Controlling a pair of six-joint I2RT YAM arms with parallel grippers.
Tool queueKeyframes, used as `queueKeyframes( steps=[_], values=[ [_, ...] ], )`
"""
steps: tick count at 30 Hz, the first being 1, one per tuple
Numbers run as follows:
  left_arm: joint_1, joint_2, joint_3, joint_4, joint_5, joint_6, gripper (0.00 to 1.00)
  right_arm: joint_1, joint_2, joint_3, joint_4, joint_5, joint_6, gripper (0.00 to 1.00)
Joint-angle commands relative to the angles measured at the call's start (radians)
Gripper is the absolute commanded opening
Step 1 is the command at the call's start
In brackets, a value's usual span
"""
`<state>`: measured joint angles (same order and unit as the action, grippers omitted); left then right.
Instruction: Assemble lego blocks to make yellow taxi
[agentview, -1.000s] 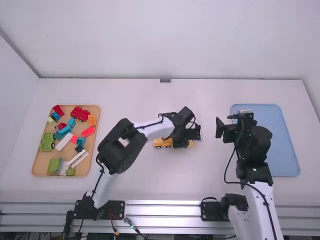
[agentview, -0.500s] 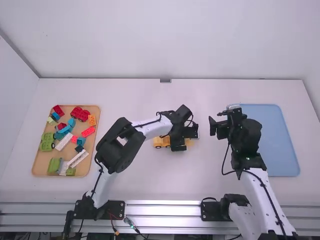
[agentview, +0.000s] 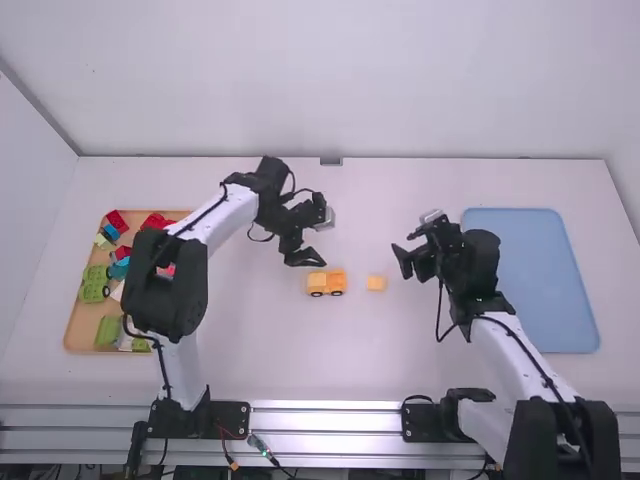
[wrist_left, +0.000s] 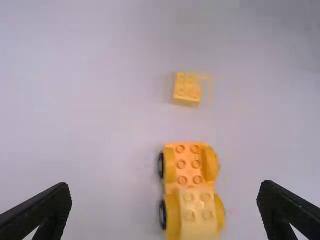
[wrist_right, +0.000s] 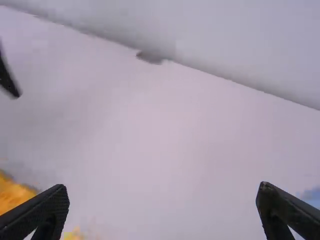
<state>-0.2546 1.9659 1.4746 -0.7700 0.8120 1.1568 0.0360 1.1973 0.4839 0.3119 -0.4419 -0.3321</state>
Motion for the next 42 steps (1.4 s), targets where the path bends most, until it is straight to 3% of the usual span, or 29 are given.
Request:
queueKeyframes(
  steps=[1,8,11,13,16,19,23,28,31,35,42],
  values=[
    [0.028,-0.004,-0.042,-0.028,0.223,0.271,0.99,0.002,0.056,-0.007,0.003,-0.235,-0.188,0.99],
    [0.087,-0.005,-0.177,0.114,0.246,0.215,0.99,-0.057,0.285,-0.006,0.002,-0.582,-0.48,0.99],
    [0.093,-0.005,-0.23,0.179,0.273,0.216,0.99,-0.081,0.381,0.004,0.001,-0.635,-0.589,0.99],
    [0.091,-0.005,-0.259,0.223,0.287,0.205,0.99,-0.09,0.429,0.023,-0.001,-0.643,-0.602,0.99],
    [0.091,-0.006,-0.325,0.41,0.236,0.01,0.99,-0.095,0.532,0.083,-0.023,-0.661,-0.634,0.99],
    [0.09,-0.018,-0.407,0.62,0.158,-0.188,0.99,-0.088,0.633,0.177,-0.124,-0.691,-0.717,0.99],
    [0.091,-0.058,-0.492,0.72,0.2,-0.192,0.99,-0.068,0.695,0.267,-0.329,-0.65,-0.901,0.98],
    [0.09,-0.074,-0.56,0.822,0.201,-0.204,0.99,-0.048,0.701,0.303,-0.446,-0.524,-0.993,0.84],
    [0.092,-0.074,-0.588,0.859,0.2,-0.203,0.99,-0.042,0.701,0.295,-0.447,-0.467,-0.993,0.78],
    [0.093,-0.074,-0.593,0.87,0.2,-0.224,0.99,-0.043,0.701,0.252,-0.364,-0.451,-0.972,0.78],
    [0.089,-0.074,-0.592,0.881,0.247,-0.225,0.99,-0.04,0.701,0.163,-0.152,-0.496,-0.897,0.85]
  ],
)
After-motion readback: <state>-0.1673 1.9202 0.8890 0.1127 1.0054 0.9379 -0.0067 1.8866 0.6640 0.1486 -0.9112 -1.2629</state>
